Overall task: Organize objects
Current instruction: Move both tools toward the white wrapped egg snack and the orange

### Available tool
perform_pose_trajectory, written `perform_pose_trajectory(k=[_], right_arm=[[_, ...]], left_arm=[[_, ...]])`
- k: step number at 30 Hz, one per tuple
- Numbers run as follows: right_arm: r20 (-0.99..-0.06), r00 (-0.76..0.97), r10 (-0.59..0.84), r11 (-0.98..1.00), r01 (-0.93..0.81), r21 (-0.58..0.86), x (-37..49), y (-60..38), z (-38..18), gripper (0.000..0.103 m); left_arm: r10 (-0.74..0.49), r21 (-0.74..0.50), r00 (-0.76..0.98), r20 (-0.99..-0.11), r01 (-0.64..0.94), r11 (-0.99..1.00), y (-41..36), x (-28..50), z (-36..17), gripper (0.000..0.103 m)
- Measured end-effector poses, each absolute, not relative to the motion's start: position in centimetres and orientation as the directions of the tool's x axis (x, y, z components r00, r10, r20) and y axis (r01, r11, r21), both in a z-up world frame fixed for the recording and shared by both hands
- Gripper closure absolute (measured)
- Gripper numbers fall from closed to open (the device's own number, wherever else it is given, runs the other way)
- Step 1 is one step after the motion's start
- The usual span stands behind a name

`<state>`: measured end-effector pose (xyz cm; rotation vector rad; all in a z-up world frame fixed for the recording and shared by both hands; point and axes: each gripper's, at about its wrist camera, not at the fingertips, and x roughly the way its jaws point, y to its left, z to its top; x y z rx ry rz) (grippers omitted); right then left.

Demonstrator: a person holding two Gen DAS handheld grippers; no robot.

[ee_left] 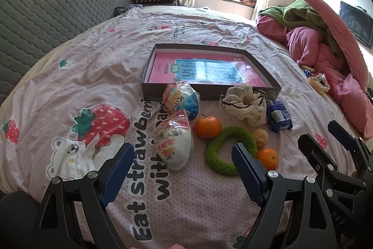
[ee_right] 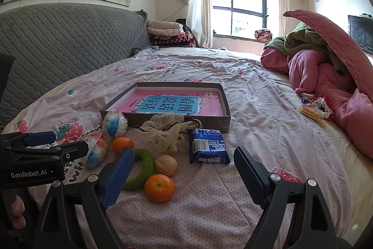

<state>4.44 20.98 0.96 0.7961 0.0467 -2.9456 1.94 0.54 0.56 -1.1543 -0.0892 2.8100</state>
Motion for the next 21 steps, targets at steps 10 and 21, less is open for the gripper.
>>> perform_pose_trajectory(k=[10, 21], right_arm=[[-0.506, -0.859, -0.084, -0.995, 0.101, -0.005, 4.6, 20.9, 0.8, 0.016], [-0.534, -0.839, -0.099, -0.993, 0.115, 0.003, 4.8, 20.9, 0.1, 0.016]], left_arm=[[0.118, -0.088, -0.704, -0.7, -0.079, -0.993, 0.4, 2.2, 0.5, 0.017], [0.111, -0.069, -0.683, -0.722, -0.089, -0.994, 0.4, 2.8, -0.6, 0.017]])
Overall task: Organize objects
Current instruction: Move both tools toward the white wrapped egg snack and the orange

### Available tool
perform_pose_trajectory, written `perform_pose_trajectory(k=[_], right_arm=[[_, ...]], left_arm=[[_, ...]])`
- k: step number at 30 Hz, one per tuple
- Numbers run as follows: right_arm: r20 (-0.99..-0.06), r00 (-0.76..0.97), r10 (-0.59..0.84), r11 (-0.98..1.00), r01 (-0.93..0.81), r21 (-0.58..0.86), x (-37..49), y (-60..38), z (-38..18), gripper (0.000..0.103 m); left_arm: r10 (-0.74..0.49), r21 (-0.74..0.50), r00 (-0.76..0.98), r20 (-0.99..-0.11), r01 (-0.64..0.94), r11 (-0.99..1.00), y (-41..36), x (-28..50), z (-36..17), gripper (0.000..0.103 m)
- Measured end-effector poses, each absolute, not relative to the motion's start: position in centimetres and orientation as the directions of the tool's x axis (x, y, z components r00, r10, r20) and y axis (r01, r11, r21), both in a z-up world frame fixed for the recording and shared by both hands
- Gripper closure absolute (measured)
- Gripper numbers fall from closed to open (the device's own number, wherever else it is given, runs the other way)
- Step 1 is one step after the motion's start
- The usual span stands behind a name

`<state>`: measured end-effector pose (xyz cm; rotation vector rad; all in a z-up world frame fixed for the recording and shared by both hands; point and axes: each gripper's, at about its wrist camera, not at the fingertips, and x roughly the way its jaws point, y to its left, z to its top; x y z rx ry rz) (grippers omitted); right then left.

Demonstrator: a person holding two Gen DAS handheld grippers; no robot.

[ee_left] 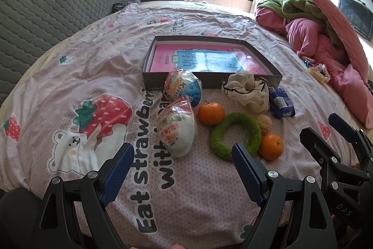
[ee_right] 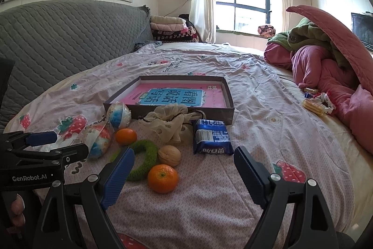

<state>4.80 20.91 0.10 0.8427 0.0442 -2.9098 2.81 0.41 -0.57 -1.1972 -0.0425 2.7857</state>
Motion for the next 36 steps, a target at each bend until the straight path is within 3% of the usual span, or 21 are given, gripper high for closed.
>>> perform_pose_trajectory(k=[36], right_arm=[[-0.667, -0.739, -0.092, -0.989, 0.147, -0.026, 3.9, 20.2, -3.6, 0.016]], left_arm=[[0.118, -0.076, -0.606, -0.787, -0.094, -0.993, 0.1, 1.8, -3.1, 0.017]])
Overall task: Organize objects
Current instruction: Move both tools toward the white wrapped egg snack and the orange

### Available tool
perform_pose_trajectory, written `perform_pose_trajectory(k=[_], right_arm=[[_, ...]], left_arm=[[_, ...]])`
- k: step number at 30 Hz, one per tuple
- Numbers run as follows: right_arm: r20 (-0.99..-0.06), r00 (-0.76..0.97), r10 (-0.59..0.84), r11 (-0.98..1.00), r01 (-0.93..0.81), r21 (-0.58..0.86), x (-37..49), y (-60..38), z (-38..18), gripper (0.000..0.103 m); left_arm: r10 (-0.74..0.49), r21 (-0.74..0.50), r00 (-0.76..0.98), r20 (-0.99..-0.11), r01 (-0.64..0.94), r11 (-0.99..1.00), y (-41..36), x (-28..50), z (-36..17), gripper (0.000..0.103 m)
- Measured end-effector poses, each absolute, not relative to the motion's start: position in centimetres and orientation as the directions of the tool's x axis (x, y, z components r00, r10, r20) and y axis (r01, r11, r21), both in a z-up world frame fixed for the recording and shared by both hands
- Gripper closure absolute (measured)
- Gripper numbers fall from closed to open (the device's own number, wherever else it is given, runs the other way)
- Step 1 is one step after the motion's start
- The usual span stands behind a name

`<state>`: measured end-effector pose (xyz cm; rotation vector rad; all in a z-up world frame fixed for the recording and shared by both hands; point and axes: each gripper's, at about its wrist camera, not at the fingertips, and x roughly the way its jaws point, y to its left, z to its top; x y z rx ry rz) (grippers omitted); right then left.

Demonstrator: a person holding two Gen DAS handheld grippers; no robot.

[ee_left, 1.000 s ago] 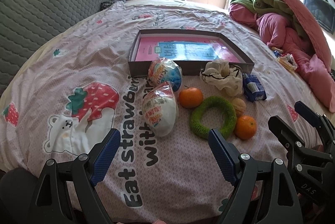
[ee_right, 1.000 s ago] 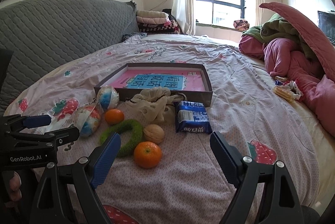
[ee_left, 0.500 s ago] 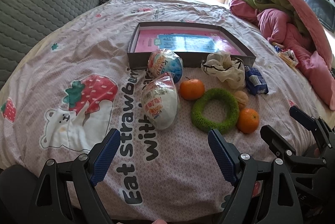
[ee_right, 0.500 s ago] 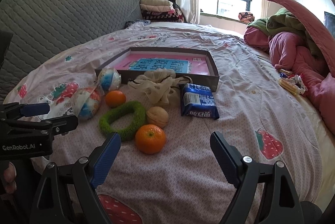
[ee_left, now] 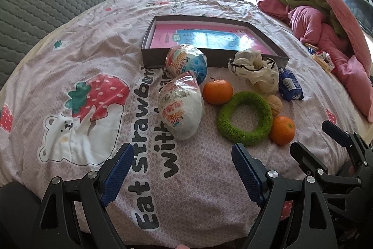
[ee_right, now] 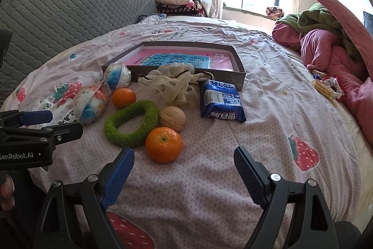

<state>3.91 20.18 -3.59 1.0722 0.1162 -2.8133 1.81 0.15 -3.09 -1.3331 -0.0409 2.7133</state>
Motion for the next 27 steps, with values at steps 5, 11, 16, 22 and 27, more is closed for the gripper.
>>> perform_pose_trajectory(k=[5, 11, 16, 22, 27], right_arm=[[-0.673, -0.734, -0.09, -0.989, 0.143, -0.024, 3.7, 20.3, -3.8, 0.016], [-0.67, -0.737, -0.095, -0.988, 0.15, -0.025, 3.6, 20.1, -4.0, 0.016], [-0.67, -0.736, -0.099, -0.988, 0.154, -0.023, 3.4, 20.0, -4.1, 0.016], [-0.688, -0.719, -0.102, -0.988, 0.154, -0.015, 2.8, 20.1, -4.7, 0.016], [-0.697, -0.711, -0.093, -0.988, 0.152, -0.023, 2.4, 19.9, -5.0, 0.016]], left_arm=[[0.123, -0.093, -0.584, -0.802, -0.082, -0.992, -0.3, 1.2, -3.7, 0.017], [0.117, -0.096, -0.589, -0.8, -0.067, -0.993, -0.8, 0.6, -3.9, 0.017], [0.112, -0.095, -0.587, -0.802, -0.06, -0.994, -0.9, 0.0, -4.3, 0.017], [0.125, -0.112, -0.576, -0.808, -0.058, -0.992, -1.0, -0.6, -4.9, 0.017], [0.123, -0.113, -0.583, -0.803, -0.053, -0.992, -1.0, -1.0, -5.2, 0.017]])
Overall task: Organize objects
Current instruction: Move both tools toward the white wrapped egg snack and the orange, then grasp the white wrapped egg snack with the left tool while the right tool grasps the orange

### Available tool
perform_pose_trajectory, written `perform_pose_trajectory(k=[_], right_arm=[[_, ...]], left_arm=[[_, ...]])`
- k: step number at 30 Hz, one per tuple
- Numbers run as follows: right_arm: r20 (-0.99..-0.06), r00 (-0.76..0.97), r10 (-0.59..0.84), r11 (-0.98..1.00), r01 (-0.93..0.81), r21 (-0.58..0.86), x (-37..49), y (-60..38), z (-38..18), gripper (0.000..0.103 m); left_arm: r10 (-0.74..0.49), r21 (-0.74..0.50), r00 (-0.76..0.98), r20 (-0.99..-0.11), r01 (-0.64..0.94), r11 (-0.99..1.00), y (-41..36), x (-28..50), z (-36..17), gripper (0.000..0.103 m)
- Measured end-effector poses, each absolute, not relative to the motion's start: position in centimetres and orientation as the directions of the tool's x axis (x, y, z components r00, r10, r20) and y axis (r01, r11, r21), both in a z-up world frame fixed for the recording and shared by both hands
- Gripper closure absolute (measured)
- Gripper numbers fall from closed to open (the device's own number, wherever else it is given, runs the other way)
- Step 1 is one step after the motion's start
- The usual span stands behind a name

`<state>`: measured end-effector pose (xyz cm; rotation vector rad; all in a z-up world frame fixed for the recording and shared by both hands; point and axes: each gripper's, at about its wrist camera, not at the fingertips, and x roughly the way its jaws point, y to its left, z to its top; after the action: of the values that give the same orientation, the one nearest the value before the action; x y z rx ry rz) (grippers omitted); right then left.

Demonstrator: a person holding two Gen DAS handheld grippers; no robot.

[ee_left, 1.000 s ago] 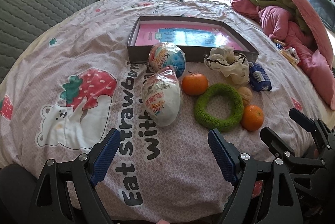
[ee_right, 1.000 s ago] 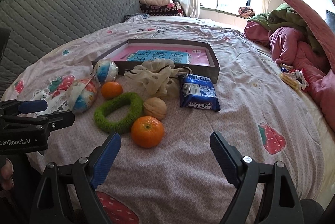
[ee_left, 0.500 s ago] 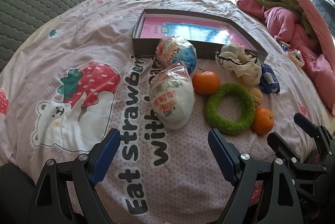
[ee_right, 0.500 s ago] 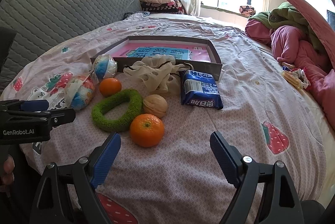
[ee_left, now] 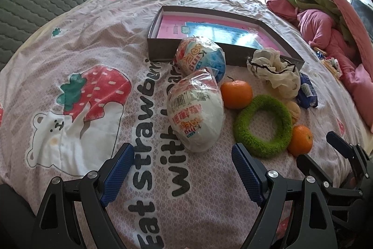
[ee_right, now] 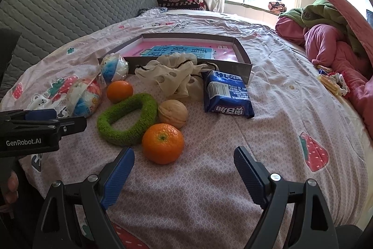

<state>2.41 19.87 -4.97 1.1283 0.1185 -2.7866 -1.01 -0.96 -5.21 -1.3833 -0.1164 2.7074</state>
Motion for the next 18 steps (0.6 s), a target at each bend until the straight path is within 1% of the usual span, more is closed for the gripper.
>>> perform_pose_trajectory(k=[11, 18], right_arm=[[-0.722, -0.686, -0.091, -0.988, 0.15, -0.019, 1.6, 19.7, -5.6, 0.024], [-0.724, -0.68, -0.116, -0.986, 0.169, -0.001, 1.4, 19.6, -5.6, 0.036]], left_arm=[[0.111, -0.103, -0.593, -0.797, -0.048, -0.994, -0.7, -2.4, -5.3, 0.017], [0.119, -0.123, -0.587, -0.801, -0.033, -0.992, -1.2, -3.6, -5.5, 0.017]])
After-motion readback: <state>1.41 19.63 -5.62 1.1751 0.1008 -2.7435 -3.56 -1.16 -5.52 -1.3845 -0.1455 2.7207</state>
